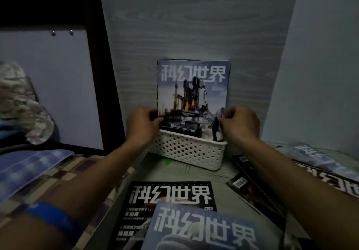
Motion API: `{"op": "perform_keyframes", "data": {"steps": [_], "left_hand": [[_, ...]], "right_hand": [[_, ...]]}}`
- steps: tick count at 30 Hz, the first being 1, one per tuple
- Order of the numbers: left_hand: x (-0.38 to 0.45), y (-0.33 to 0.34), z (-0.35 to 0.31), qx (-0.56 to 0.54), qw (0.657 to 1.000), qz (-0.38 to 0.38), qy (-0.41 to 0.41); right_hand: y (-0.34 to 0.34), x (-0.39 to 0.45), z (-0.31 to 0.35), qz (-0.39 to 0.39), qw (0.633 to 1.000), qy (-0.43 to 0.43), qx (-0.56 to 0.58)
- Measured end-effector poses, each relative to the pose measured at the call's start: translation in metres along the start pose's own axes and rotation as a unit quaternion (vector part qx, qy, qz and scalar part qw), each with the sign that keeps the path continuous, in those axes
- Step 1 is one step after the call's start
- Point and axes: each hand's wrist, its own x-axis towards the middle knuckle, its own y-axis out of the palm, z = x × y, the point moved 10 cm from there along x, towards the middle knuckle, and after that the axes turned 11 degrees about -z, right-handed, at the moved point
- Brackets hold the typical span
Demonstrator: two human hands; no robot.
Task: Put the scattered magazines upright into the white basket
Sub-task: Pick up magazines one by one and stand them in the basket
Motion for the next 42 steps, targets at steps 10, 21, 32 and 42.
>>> {"op": "perform_keyframes", "data": {"steps": [10, 21, 32, 42], "left_hand": [[-0.055, -0.019, -0.012, -0.037, 0.997, 0.054, -0.032], [-0.255, -0.122, -0.041, 0.161, 0.962, 0.178, 0.128], [-0.288, -0.117, -0.031, -0.226, 0.864, 0.301, -0.334], [-0.188, -0.185, -0.094, -0.373, 0.907, 0.135, -0.138]], "right_hand": [[-0.036, -0.063, 0.04, 0.052, 0.984, -0.166, 0.047], [-0.129, -0.261, 0.013, 0.222, 0.88, -0.342, -0.244], [-0.136, -0.275, -0.021, 0.336, 0.901, -0.191, -0.197], [-0.19, -0.198, 0.027, 0.232, 0.921, 0.016, 0.311]]}}
